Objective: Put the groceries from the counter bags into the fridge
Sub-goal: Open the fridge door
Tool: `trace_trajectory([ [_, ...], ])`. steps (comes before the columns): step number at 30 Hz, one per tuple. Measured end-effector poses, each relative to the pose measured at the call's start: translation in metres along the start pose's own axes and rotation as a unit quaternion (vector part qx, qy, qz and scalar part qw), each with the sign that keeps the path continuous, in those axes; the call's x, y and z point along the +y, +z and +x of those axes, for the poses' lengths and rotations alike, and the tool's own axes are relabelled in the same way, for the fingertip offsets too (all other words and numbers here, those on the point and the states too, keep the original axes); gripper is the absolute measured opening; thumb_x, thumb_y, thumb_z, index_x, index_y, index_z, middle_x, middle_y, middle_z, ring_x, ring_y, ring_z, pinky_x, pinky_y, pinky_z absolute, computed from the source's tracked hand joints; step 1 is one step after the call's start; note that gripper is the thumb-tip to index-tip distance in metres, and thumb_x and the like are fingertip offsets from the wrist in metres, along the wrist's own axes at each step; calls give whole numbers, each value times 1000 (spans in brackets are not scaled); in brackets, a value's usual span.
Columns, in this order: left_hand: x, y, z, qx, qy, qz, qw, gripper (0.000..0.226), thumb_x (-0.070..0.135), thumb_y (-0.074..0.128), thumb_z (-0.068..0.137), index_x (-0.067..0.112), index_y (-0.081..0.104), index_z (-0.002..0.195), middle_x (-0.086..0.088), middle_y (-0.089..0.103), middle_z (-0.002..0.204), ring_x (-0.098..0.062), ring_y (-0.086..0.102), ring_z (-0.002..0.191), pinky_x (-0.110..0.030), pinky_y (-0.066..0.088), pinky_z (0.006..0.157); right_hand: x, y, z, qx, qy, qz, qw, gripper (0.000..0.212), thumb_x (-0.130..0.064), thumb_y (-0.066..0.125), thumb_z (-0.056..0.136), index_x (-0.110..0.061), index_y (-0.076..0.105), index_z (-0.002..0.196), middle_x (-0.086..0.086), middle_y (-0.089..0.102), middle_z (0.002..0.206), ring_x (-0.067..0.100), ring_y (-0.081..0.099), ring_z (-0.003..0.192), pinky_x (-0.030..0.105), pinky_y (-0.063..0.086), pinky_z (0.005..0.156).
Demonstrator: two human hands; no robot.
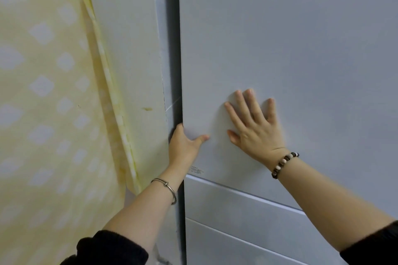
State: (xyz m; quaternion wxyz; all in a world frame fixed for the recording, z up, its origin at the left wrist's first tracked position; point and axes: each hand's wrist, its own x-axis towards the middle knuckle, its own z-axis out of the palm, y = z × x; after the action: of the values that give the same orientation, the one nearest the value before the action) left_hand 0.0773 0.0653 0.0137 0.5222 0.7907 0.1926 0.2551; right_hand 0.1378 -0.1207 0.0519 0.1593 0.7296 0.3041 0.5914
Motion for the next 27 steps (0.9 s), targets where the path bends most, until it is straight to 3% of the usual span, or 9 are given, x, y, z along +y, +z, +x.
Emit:
trace_trajectory([
  [3, 1, -8, 4, -5, 18, 75, 997, 51, 43, 83, 63, 16, 54, 96, 1, 65, 102, -20, 61, 91, -26, 43, 73, -2, 1, -1, -4, 1, -3, 1000, 65, -43, 45, 87, -12, 37, 143, 15, 21, 153, 31, 0, 146, 59, 11, 108],
  [7, -3, -13, 6, -13, 40, 126, 991, 55, 51, 78, 65, 14, 52, 98, -4, 65, 107, -27, 61, 97, -31, 46, 74, -2, 3, 0, 1, -1, -6, 1000, 65, -41, 44, 87, -12, 34, 144, 15, 20, 153, 31, 0, 146, 59, 10, 109],
  [21, -2, -22, 8, -82, 22, 138, 987, 55, 41, 75, 75, 10, 48, 111, -8, 61, 120, -29, 58, 109, -31, 44, 81, -2, 0, 1, -1, 2, -9, 1000, 64, -38, 48, 86, -12, 36, 143, 16, 22, 151, 31, -2, 146, 59, 10, 108],
  [27, -7, -32, -11, -62, 27, 135, 989, 50, 42, 76, 74, 13, 49, 103, -4, 63, 111, -28, 60, 101, -32, 48, 78, -4, -15, -3, 12, -10, 6, 1000, 64, -38, 47, 85, -12, 35, 143, 15, 24, 150, 34, 9, 144, 59, 11, 108],
])
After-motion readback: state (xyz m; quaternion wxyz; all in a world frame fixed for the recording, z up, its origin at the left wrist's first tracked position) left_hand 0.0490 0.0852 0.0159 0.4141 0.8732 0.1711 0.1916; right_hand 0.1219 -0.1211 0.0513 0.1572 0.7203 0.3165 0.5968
